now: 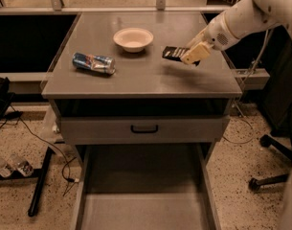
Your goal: Place rxbar chocolate into middle drawer
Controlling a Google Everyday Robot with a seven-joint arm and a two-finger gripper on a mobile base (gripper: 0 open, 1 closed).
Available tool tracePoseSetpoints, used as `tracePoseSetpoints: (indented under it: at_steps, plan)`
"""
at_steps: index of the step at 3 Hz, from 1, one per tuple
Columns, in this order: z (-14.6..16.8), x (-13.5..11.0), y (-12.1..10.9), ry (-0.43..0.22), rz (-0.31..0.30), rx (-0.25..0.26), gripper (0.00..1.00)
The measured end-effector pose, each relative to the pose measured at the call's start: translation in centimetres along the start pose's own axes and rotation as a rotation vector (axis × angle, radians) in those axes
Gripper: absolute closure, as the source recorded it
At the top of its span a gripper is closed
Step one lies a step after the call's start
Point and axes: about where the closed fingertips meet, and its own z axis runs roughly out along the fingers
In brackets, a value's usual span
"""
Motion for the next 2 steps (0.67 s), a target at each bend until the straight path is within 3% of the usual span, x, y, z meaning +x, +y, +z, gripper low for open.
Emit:
tracePoseSetpoints:
  at_steps: [1,2]
  plan:
    - [-3.2,2.0,3.5,0.07,-0.035,0.028,1.0]
    - [-5.4,5.9,7.4,0.143,-0.03,0.042,1.0]
